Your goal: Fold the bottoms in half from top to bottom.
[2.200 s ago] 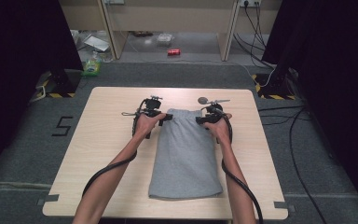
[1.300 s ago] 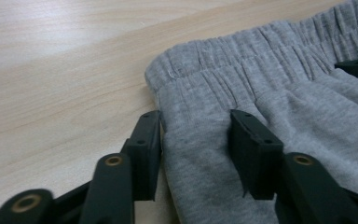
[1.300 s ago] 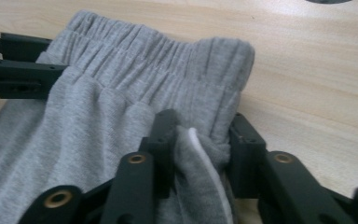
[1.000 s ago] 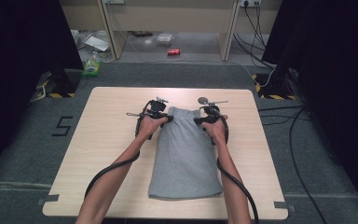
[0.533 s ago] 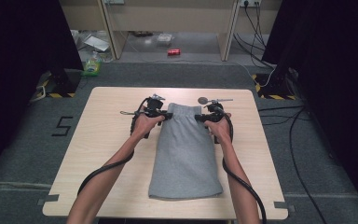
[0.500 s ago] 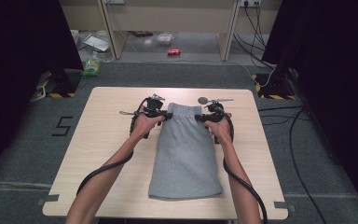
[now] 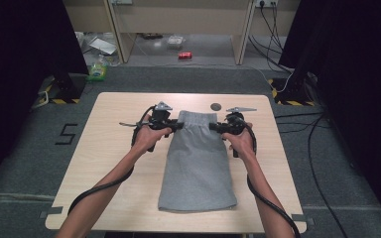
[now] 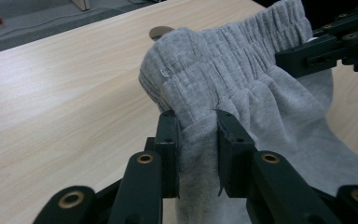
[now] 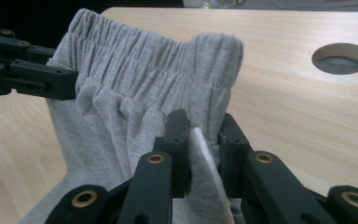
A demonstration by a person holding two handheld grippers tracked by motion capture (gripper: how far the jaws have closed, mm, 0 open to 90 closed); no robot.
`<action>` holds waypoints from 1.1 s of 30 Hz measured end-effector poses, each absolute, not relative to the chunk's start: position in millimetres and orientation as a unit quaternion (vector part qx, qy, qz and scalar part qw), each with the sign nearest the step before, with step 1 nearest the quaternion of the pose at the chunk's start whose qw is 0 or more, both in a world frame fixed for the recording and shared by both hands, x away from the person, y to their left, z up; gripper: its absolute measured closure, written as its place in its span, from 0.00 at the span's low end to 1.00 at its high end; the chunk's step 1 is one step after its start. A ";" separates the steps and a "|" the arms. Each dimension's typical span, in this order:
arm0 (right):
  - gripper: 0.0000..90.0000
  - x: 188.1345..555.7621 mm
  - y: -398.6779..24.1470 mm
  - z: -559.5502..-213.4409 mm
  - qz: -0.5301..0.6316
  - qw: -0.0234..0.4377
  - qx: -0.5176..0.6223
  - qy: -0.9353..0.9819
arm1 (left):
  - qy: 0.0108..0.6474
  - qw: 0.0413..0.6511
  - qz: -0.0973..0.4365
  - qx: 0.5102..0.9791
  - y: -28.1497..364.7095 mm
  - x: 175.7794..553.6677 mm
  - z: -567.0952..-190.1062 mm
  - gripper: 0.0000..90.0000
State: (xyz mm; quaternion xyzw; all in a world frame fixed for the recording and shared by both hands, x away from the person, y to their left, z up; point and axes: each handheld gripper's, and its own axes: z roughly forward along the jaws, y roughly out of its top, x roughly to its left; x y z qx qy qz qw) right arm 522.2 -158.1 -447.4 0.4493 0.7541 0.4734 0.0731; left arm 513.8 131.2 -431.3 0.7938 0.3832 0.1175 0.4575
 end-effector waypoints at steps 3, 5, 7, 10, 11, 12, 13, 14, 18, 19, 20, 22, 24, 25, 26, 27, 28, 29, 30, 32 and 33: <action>0.86 510.6 -158.1 -445.4 0.478 0.077 0.439 0.757 | 0.373 0.462 0.120 0.796 133.0 502.9 -430.3 0.80; 0.86 503.9 -158.7 -444.7 0.482 0.080 0.433 0.757 | 0.367 0.468 0.117 0.796 134.1 495.7 -431.5 0.80; 0.86 495.9 -160.1 -445.2 0.489 0.080 0.430 0.755 | 0.363 0.476 0.109 0.793 136.6 488.6 -433.6 0.80; 0.86 487.0 -161.0 -448.2 0.492 0.081 0.425 0.756 | 0.356 0.480 0.105 0.795 138.5 479.4 -435.9 0.80; 0.86 484.0 -160.8 -449.2 0.493 0.082 0.423 0.756 | 0.354 0.480 0.106 0.796 138.7 477.1 -436.4 0.80; 0.86 481.7 -160.8 -449.6 0.494 0.083 0.421 0.756 | 0.352 0.481 0.108 0.796 139.4 474.1 -437.0 0.80; 0.86 478.4 -160.8 -450.0 0.495 0.082 0.419 0.757 | 0.349 0.482 0.107 0.796 140.5 470.6 -437.7 0.80; 0.86 474.3 -160.8 -450.2 0.498 0.083 0.416 0.757 | 0.349 0.485 0.105 0.795 141.3 468.1 -438.6 0.80; 0.86 460.7 -160.8 -450.8 0.499 0.091 0.406 0.760 | 0.344 0.495 0.096 0.792 144.5 456.5 -442.8 0.80; 0.86 457.2 -160.9 -451.4 0.499 0.091 0.402 0.762 | 0.342 0.498 0.096 0.791 145.5 453.0 -443.7 0.80; 0.86 453.3 -160.7 -452.1 0.499 0.089 0.401 0.763 | 0.338 0.497 0.096 0.793 146.3 449.4 -444.9 0.80; 0.86 447.1 -160.6 -453.9 0.496 0.091 0.394 0.768 | 0.332 0.495 0.096 0.797 146.9 442.5 -449.0 0.80; 0.86 439.3 -160.3 -456.4 0.494 0.094 0.390 0.771 | 0.328 0.494 0.097 0.799 147.1 436.7 -452.5 0.80; 0.86 436.9 -160.2 -457.3 0.494 0.095 0.388 0.772 | 0.326 0.495 0.096 0.800 147.5 432.4 -454.2 0.80; 0.86 432.9 -160.4 -458.4 0.494 0.094 0.386 0.774 | 0.325 0.498 0.095 0.799 148.0 429.9 -455.0 0.80; 0.86 430.6 -160.5 -458.9 0.494 0.095 0.385 0.774 | 0.323 0.502 0.094 0.797 148.5 425.4 -455.9 0.80; 0.86 426.2 -160.9 -459.1 0.495 0.095 0.384 0.774 | 0.319 0.503 0.094 0.798 148.6 421.6 -456.6 0.80; 0.86 422.8 -161.4 -459.0 0.496 0.097 0.381 0.774 | 0.317 0.504 0.096 0.798 148.6 418.7 -457.2 0.80; 0.86 419.9 -161.6 -459.0 0.497 0.096 0.381 0.774 | 0.314 0.505 0.098 0.798 148.4 414.9 -458.2 0.80; 0.86 411.8 -162.6 -459.1 0.495 0.102 0.375 0.777 | 0.307 0.509 0.100 0.798 148.0 405.7 -460.4 0.80; 0.86 407.9 -163.1 -459.2 0.497 0.101 0.374 0.777 | 0.303 0.509 0.101 0.800 148.3 401.6 -460.7 0.80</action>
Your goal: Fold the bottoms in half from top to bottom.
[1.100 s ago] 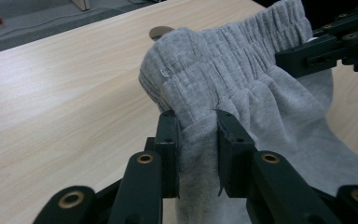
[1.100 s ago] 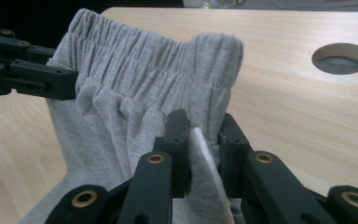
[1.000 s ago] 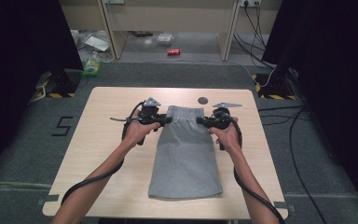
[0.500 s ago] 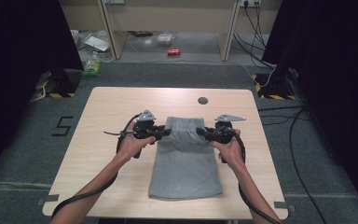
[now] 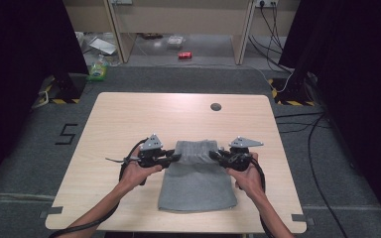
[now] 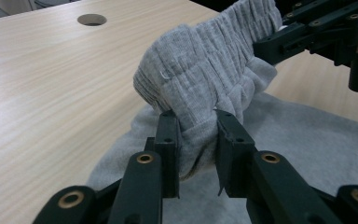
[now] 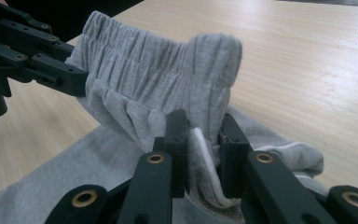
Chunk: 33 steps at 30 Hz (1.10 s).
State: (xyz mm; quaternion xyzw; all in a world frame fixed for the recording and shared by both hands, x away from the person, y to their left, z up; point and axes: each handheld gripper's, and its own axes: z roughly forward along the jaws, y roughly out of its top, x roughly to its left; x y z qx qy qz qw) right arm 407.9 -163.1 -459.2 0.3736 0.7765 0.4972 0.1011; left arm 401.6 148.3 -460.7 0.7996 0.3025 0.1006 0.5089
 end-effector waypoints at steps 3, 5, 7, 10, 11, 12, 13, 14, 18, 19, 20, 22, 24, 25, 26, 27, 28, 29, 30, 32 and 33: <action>0.86 396.9 -164.6 -459.6 0.503 0.101 0.369 0.775 | 0.292 0.510 0.101 0.803 150.3 390.8 -460.8 0.80; 0.86 387.7 -164.7 -460.9 0.506 0.099 0.365 0.775 | 0.289 0.510 0.099 0.804 152.6 383.5 -462.2 0.80; 0.86 376.8 -163.1 -463.0 0.503 0.098 0.359 0.780 | 0.287 0.509 0.095 0.806 154.2 376.1 -465.5 0.80; 0.86 365.6 -162.4 -465.5 0.493 0.102 0.354 0.788 | 0.286 0.506 0.083 0.810 154.5 367.5 -473.3 0.80; 0.85 363.8 -162.7 -466.5 0.493 0.101 0.355 0.787 | 0.282 0.502 0.078 0.814 153.6 363.0 -477.6 0.80; 0.85 361.7 -163.4 -468.9 0.490 0.099 0.355 0.790 | 0.280 0.499 0.076 0.816 153.1 359.7 -480.8 0.79; 0.84 360.4 -163.9 -471.1 0.488 0.098 0.355 0.791 | 0.279 0.497 0.074 0.818 152.2 357.3 -483.9 0.79; 0.84 359.4 -164.2 -473.3 0.486 0.096 0.358 0.791 | 0.277 0.492 0.074 0.822 151.8 356.3 -486.1 0.79; 0.81 356.3 -163.5 -477.5 0.480 0.089 0.358 0.796 | 0.283 0.491 0.066 0.821 153.0 357.0 -489.5 0.78; 0.80 355.9 -163.5 -477.5 0.479 0.088 0.357 0.797 | 0.283 0.492 0.063 0.821 152.8 356.6 -490.1 0.78; 0.78 354.7 -163.9 -477.2 0.478 0.090 0.357 0.798 | 0.283 0.492 0.062 0.821 152.6 356.3 -490.4 0.78; 0.76 353.3 -164.9 -477.1 0.480 0.085 0.359 0.796 | 0.282 0.491 0.058 0.822 152.5 355.1 -490.8 0.77; 0.71 352.0 -166.1 -476.5 0.481 0.082 0.363 0.794 | 0.284 0.492 0.047 0.822 152.4 354.6 -490.8 0.74; 0.71 350.8 -166.8 -475.3 0.484 0.078 0.362 0.792 | 0.282 0.492 0.041 0.823 152.3 354.2 -490.7 0.73; 0.70 349.7 -167.3 -473.9 0.487 0.080 0.360 0.792 | 0.281 0.492 0.039 0.823 152.2 353.4 -490.2 0.73; 0.70 348.4 -167.3 -472.1 0.489 0.079 0.359 0.791 | 0.281 0.493 0.036 0.823 152.1 352.8 -489.8 0.73; 0.69 347.6 -167.4 -470.8 0.492 0.079 0.357 0.790 | 0.280 0.493 0.032 0.823 152.0 352.2 -489.2 0.73; 0.69 346.6 -167.5 -468.7 0.497 0.078 0.355 0.788 | 0.279 0.495 0.025 0.823 151.8 351.3 -488.1 0.72; 0.68 345.5 -167.8 -465.9 0.502 0.077 0.355 0.785 | 0.278 0.496 0.022 0.822 151.5 350.8 -487.3 0.70; 0.68 345.2 -168.0 -462.6 0.506 0.079 0.353 0.783 | 0.272 0.499 0.015 0.823 151.3 350.1 -483.8 0.68; 0.68 345.7 -168.3 -460.9 0.509 0.080 0.354 0.781 | 0.272 0.506 0.010 0.818 151.8 350.0 -481.0 0.67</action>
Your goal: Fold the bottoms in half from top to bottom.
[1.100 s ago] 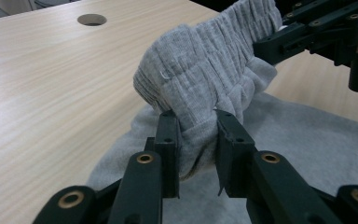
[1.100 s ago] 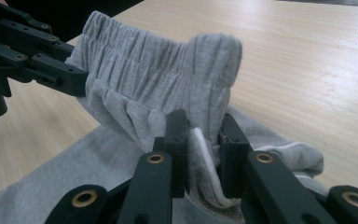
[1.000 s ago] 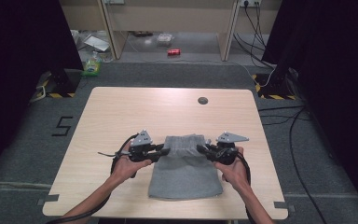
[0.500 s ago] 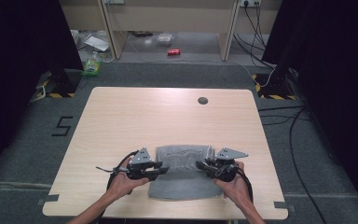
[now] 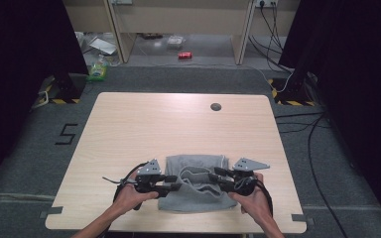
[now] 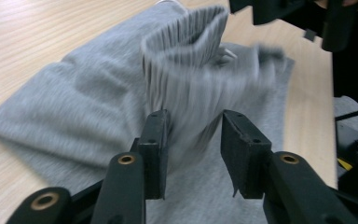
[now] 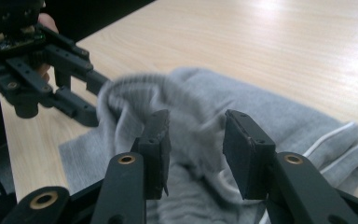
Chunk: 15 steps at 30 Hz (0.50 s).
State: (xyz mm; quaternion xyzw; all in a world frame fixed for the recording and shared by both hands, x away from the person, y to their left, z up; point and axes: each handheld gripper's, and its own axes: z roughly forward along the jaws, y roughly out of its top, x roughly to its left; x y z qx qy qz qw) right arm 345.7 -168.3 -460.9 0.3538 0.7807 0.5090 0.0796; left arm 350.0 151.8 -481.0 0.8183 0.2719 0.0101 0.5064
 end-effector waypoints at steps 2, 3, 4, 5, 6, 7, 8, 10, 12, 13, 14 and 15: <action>0.67 347.6 -168.7 -458.0 0.514 0.078 0.355 0.777 | 0.271 0.516 0.002 0.812 153.1 350.8 -475.4 0.66; 0.67 348.7 -168.6 -456.9 0.515 0.078 0.355 0.777 | 0.272 0.519 0.004 0.810 153.6 352.0 -472.9 0.65; 0.67 350.1 -168.2 -456.1 0.513 0.080 0.353 0.778 | 0.274 0.520 0.006 0.809 154.2 353.9 -470.7 0.64; 0.67 351.3 -167.4 -455.3 0.513 0.081 0.354 0.778 | 0.278 0.521 0.006 0.807 154.5 356.2 -469.3 0.63; 0.68 352.6 -166.4 -454.5 0.512 0.081 0.357 0.777 | 0.281 0.521 0.008 0.806 154.8 358.8 -468.2 0.62; 0.68 354.4 -165.0 -454.2 0.511 0.082 0.356 0.778 | 0.287 0.521 0.011 0.804 154.5 361.2 -467.6 0.62; 0.68 355.8 -163.2 -453.8 0.507 0.083 0.357 0.780 | 0.291 0.521 0.013 0.803 153.7 363.0 -467.6 0.62; 0.68 358.5 -159.6 -454.5 0.500 0.081 0.357 0.785 | 0.295 0.509 0.028 0.808 148.7 366.5 -470.0 0.60; 0.68 361.2 -153.8 -457.8 0.487 0.077 0.358 0.793 | 0.296 0.494 0.037 0.816 143.0 367.1 -476.4 0.58; 0.68 362.1 -151.1 -460.2 0.479 0.075 0.356 0.799 | 0.298 0.488 0.038 0.819 140.8 366.9 -479.9 0.58; 0.68 362.3 -148.6 -463.1 0.472 0.073 0.356 0.804 | 0.299 0.482 0.040 0.823 138.7 366.4 -483.5 0.57; 0.68 362.2 -146.4 -466.3 0.464 0.068 0.355 0.809 | 0.299 0.478 0.041 0.825 137.6 366.1 -485.8 0.56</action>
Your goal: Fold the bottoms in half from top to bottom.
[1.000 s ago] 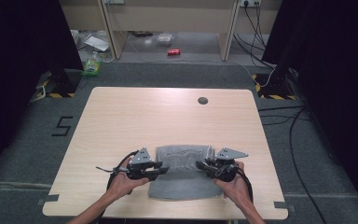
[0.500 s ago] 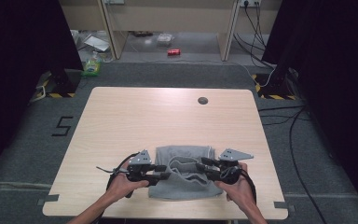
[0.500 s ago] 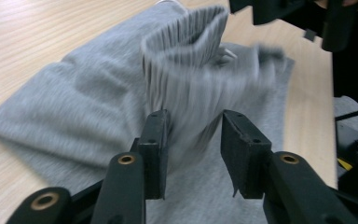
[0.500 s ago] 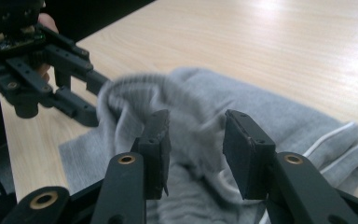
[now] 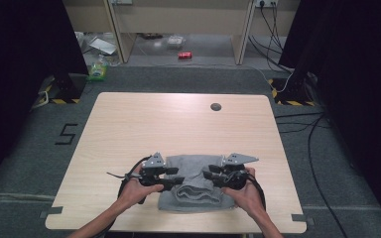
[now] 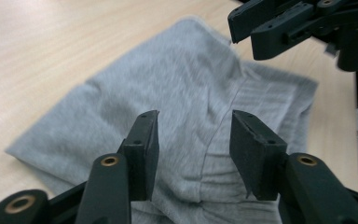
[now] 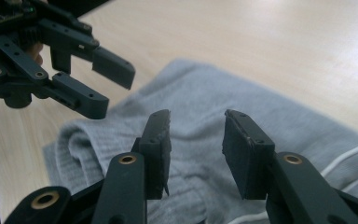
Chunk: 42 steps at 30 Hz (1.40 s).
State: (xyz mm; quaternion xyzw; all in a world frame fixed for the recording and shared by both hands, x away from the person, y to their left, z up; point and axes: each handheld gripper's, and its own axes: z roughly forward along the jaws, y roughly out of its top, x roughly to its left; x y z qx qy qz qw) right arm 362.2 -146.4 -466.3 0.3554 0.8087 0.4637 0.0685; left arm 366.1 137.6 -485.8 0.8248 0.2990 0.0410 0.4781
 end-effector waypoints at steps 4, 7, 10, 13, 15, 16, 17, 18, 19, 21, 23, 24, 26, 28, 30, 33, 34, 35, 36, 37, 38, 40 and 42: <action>0.68 356.0 -140.6 -478.0 0.442 0.057 0.354 0.822 | 0.289 0.462 0.053 0.837 135.6 355.4 -490.9 0.55; 0.68 343.3 -139.8 -482.0 0.425 0.059 0.346 0.835 | 0.268 0.450 0.069 0.849 134.6 340.8 -489.4 0.53; 0.69 328.0 -139.7 -484.9 0.400 0.078 0.331 0.851 | 0.254 0.434 0.077 0.861 131.2 325.2 -494.5 0.54; 0.71 316.1 -140.4 -490.0 0.393 0.080 0.334 0.853 | 0.248 0.424 0.080 0.867 129.8 317.1 -500.8 0.55; 0.71 309.7 -141.7 -493.0 0.393 0.085 0.336 0.852 | 0.253 0.427 0.081 0.864 130.6 315.5 -503.6 0.55; 0.71 308.1 -142.2 -493.1 0.393 0.086 0.338 0.851 | 0.254 0.427 0.077 0.864 131.0 315.5 -504.9 0.54; 0.71 307.8 -142.5 -493.3 0.393 0.085 0.340 0.850 | 0.257 0.429 0.075 0.863 131.2 315.7 -505.4 0.54; 0.71 308.4 -142.4 -493.7 0.393 0.085 0.341 0.850 | 0.257 0.429 0.074 0.863 131.5 316.1 -505.3 0.54; 0.71 308.8 -141.9 -494.1 0.392 0.084 0.342 0.850 | 0.258 0.429 0.073 0.862 131.8 316.5 -505.0 0.54; 0.69 309.5 -141.5 -493.2 0.392 0.082 0.343 0.850 | 0.262 0.434 0.068 0.859 133.0 318.1 -502.4 0.53; 0.62 311.3 -142.5 -490.7 0.403 0.074 0.351 0.842 | 0.268 0.443 0.067 0.853 134.8 320.6 -498.6 0.50; 0.58 312.4 -143.6 -489.1 0.409 0.072 0.353 0.838 | 0.272 0.448 0.066 0.849 136.0 322.4 -496.1 0.48; 0.53 315.6 -146.7 -484.6 0.424 0.077 0.358 0.828 | 0.280 0.456 0.066 0.842 139.5 326.8 -490.5 0.44; 0.51 318.3 -149.8 -479.2 0.438 0.077 0.364 0.819 | 0.288 0.463 0.066 0.836 143.5 331.8 -484.8 0.42; 0.48 322.6 -153.8 -471.8 0.444 0.089 0.369 0.812 | 0.294 0.468 0.071 0.830 146.1 336.7 -480.2 0.42; 0.47 330.4 -157.7 -464.4 0.447 0.100 0.372 0.807 | 0.309 0.470 0.077 0.823 150.8 349.0 -474.1 0.40; 0.47 334.4 -159.4 -461.7 0.446 0.105 0.374 0.806 | 0.313 0.470 0.079 0.822 152.5 353.3 -472.9 0.39; 0.47 337.8 -160.5 -460.1 0.446 0.108 0.375 0.806 | 0.317 0.470 0.080 0.820 153.6 356.5 -472.3 0.39; 0.46 340.2 -161.4 -459.2 0.445 0.110 0.377 0.805 | 0.323 0.471 0.082 0.817 155.1 360.5 -471.8 0.39; 0.46 343.7 -162.7 -458.4 0.444 0.112 0.379 0.804 | 0.328 0.469 0.084 0.816 157.0 365.1 -471.6 0.39; 0.46 347.8 -163.7 -458.1 0.440 0.116 0.380 0.805 | 0.331 0.469 0.083 0.814 157.9 367.5 -471.6 0.38; 0.46 354.5 -165.9 -458.1 0.438 0.121 0.384 0.804 | 0.339 0.465 0.083 0.814 160.3 373.7 -472.0 0.38; 0.47 361.4 -168.1 -458.4 0.439 0.121 0.388 0.801 | 0.346 0.462 0.082 0.812 162.9 379.4 -472.4 0.37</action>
